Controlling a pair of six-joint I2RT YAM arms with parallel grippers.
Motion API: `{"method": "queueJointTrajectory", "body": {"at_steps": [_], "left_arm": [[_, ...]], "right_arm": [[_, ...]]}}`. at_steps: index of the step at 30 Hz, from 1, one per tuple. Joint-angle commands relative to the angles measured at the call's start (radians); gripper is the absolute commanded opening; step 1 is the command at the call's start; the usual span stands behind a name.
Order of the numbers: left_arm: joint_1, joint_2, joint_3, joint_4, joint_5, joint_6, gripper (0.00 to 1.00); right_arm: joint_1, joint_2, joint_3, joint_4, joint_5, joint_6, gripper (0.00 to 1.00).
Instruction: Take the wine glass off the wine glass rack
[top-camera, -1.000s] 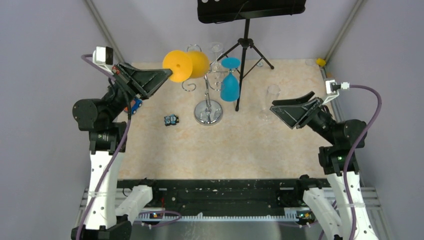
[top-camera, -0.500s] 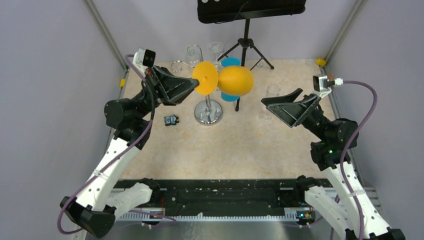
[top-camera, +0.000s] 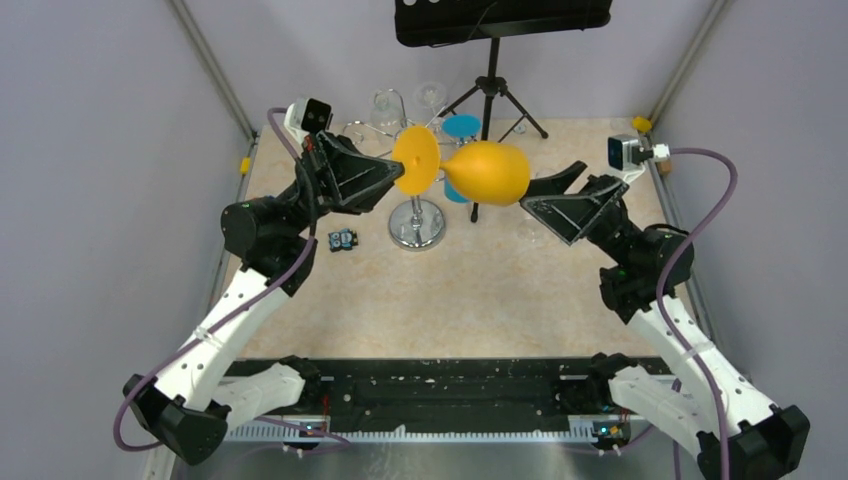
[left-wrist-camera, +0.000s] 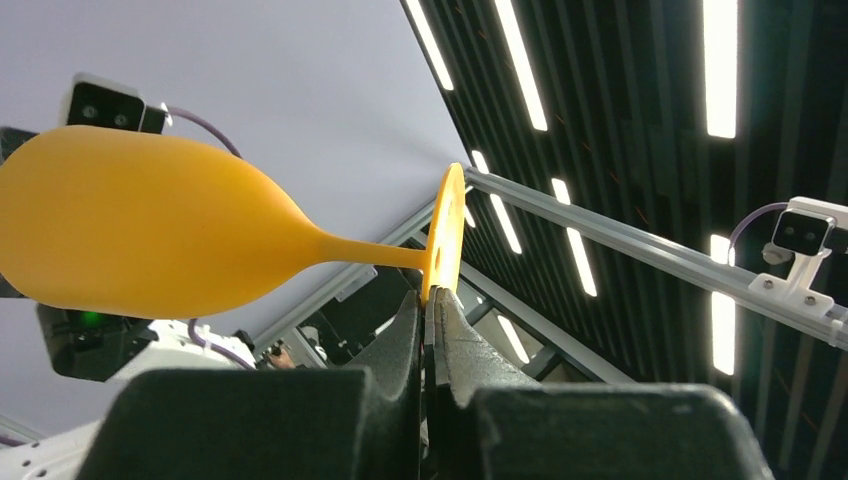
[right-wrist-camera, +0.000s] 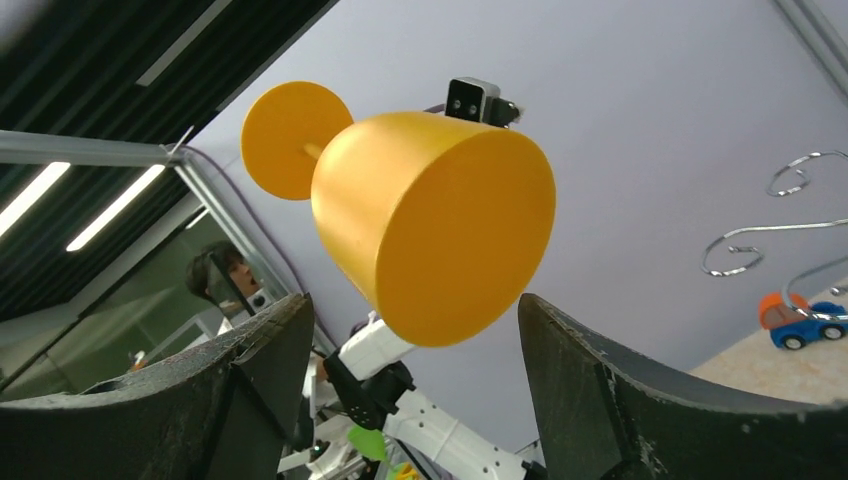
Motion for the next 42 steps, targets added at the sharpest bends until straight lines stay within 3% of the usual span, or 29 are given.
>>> {"method": "queueJointTrajectory", "body": {"at_steps": [1, 5, 8, 11, 16, 20, 22, 24, 27, 31, 36, 42], "left_arm": [[-0.025, 0.000, -0.008, 0.083, -0.009, -0.032, 0.00], [-0.033, -0.004, -0.004, 0.051, -0.001, 0.009, 0.00], [-0.035, -0.012, -0.013, 0.028, -0.003, 0.034, 0.00], [-0.036, -0.012, -0.021, 0.027, 0.003, 0.036, 0.00], [-0.039, -0.009, -0.033, 0.028, 0.003, 0.036, 0.00], [-0.040, -0.010, -0.033, 0.019, 0.008, 0.050, 0.00], [-0.041, -0.016, -0.036, 0.017, 0.003, 0.077, 0.12], [-0.040, -0.031, -0.034, -0.001, -0.006, 0.128, 0.29], [-0.042, -0.068, 0.006, -0.150, -0.017, 0.288, 0.55], [-0.041, -0.135, 0.034, -0.375, -0.071, 0.542, 0.76], [-0.040, -0.203, 0.051, -0.672, -0.179, 0.796, 0.81], [-0.040, -0.193, 0.078, -0.929, -0.243, 0.998, 0.81]], "right_arm": [[0.041, 0.048, 0.059, 0.261, 0.002, 0.011, 0.71], [0.056, 0.096, 0.051, 0.471, -0.003, 0.070, 0.48], [0.065, 0.110, 0.048, 0.540, -0.003, 0.089, 0.42], [0.071, 0.110, 0.045, 0.567, -0.003, 0.088, 0.36], [0.077, 0.109, 0.061, 0.578, -0.008, 0.089, 0.09], [0.080, 0.106, 0.074, 0.561, -0.016, 0.083, 0.00], [0.081, 0.100, 0.079, 0.547, -0.020, 0.074, 0.00], [0.081, 0.084, 0.083, 0.505, -0.019, 0.049, 0.00], [0.082, 0.043, 0.092, 0.399, -0.013, -0.035, 0.00], [0.081, -0.031, 0.125, 0.144, 0.016, -0.214, 0.00], [0.081, -0.129, 0.233, -0.332, 0.156, -0.510, 0.00], [0.081, -0.161, 0.420, -0.904, 0.470, -0.777, 0.00]]}}
